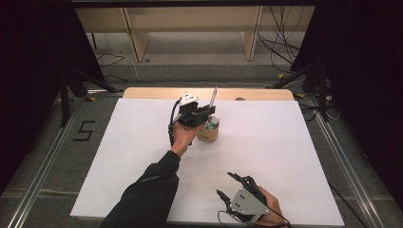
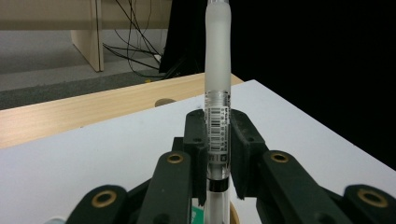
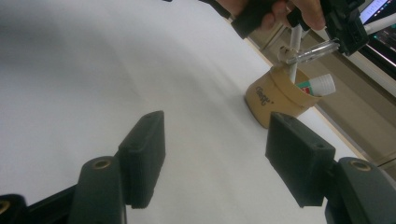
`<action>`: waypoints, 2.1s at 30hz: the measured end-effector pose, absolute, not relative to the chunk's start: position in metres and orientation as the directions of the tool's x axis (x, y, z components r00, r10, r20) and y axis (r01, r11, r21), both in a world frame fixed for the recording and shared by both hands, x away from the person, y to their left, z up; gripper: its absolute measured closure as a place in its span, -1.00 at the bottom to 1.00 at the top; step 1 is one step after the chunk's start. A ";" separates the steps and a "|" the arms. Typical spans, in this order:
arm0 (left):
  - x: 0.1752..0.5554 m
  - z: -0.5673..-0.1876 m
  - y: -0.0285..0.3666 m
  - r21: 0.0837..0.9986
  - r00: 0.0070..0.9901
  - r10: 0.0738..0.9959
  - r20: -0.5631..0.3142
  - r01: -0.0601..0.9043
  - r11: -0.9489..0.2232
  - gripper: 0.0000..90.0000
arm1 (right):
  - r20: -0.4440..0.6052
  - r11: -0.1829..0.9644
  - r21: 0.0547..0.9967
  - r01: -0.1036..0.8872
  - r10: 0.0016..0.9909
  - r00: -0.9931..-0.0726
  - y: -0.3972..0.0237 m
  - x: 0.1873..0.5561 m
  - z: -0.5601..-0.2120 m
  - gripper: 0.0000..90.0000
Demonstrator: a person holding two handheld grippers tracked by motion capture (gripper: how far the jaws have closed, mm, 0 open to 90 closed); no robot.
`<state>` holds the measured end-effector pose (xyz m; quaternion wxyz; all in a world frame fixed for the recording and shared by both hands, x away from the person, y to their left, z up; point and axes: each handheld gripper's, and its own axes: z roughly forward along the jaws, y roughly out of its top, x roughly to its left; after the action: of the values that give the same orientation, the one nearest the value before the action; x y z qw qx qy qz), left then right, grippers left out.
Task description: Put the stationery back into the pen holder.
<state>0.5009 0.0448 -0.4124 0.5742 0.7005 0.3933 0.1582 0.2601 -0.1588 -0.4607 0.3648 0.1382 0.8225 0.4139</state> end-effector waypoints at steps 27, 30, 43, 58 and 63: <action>0.505 -0.427 0.030 0.944 0.611 0.768 -0.190 0.329 -0.029 0.73 | -0.487 0.622 0.779 -0.080 0.520 -0.701 -0.159 0.259 -0.462 -0.14; 0.505 -0.429 0.029 0.944 0.611 0.769 -0.190 0.330 -0.029 0.73 | -0.492 0.624 0.777 -0.084 0.518 -0.700 -0.158 0.259 -0.462 -0.14; 0.502 -0.432 0.027 0.951 0.608 0.779 -0.154 0.305 -0.049 0.73 | -0.494 0.626 0.775 -0.087 0.515 -0.701 -0.158 0.259 -0.462 -0.13; 0.501 -0.439 0.033 0.945 0.600 0.788 -0.141 0.319 -0.074 0.72 | -0.493 0.626 0.775 -0.084 0.516 -0.700 -0.158 0.259 -0.462 -0.13; 0.501 -0.438 0.032 0.943 0.605 0.785 -0.132 0.321 -0.089 0.71 | -0.496 0.627 0.774 -0.086 0.516 -0.699 -0.158 0.259 -0.462 -0.13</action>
<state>0.5008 0.0316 -0.4377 0.5500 0.7070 0.3914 0.2109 0.2594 -0.1584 -0.4622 0.3656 0.1302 0.8246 0.4116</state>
